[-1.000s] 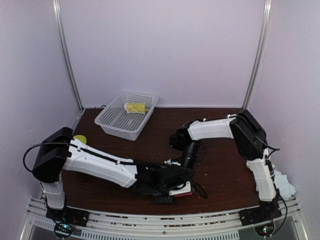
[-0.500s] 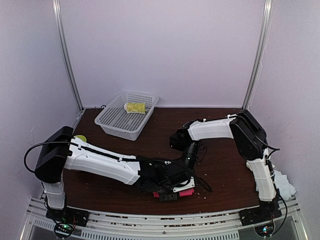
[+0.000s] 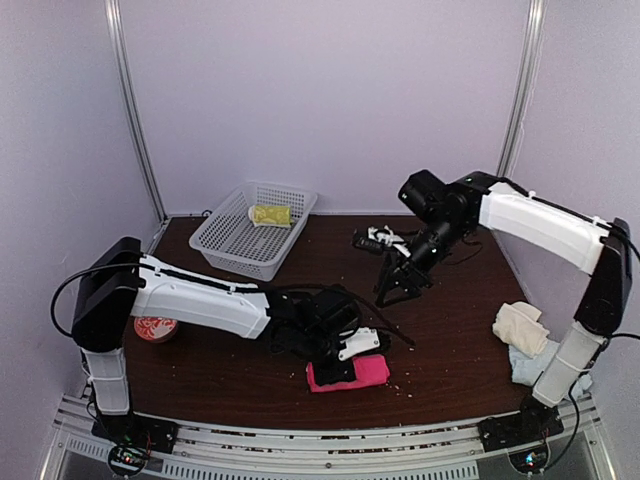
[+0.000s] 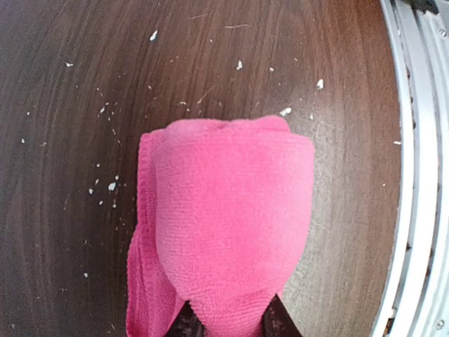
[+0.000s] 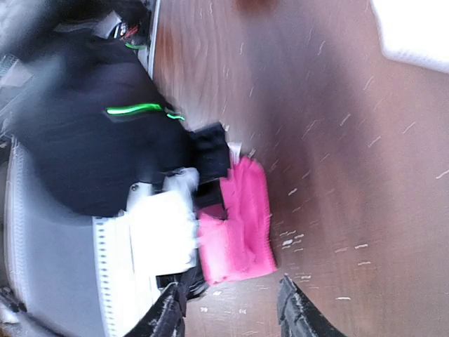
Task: Roll the towels
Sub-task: Roll the towel at the center of the board.
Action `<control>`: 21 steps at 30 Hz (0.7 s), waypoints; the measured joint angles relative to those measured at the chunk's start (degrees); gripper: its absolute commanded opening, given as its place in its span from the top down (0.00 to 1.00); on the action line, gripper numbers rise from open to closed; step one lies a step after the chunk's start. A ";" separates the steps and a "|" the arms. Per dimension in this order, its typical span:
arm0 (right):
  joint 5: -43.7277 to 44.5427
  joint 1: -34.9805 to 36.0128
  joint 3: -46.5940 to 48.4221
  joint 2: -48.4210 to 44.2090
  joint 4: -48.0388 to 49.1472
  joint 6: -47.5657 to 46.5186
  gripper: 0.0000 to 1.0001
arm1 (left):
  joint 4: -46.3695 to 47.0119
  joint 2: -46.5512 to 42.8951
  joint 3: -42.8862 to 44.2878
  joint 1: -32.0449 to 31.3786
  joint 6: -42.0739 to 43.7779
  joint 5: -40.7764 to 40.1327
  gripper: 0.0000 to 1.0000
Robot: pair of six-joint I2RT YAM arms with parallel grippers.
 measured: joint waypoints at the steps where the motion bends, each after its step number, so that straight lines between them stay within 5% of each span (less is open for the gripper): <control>1: 0.66 0.00 -0.26 -2.54 0.94 0.50 0.61 | -0.15 0.35 0.35 1.49 -0.15 3.10 0.85; 8: 1.33 0.76 -6.38 -22.82 8.46 2.64 0.51 | -1.11 6.05 4.85 9.75 -1.57 22.71 0.85; 12: 0.90 2.91 -12.02 -30.64 10.25 0.94 0.53 | -1.36 8.66 6.84 11.80 -2.08 29.14 0.85; 21: 19.26 18.97 -31.61 -23.21 20.26 -0.72 0.50 | -1.36 10.69 8.50 12.39 -2.14 32.74 0.85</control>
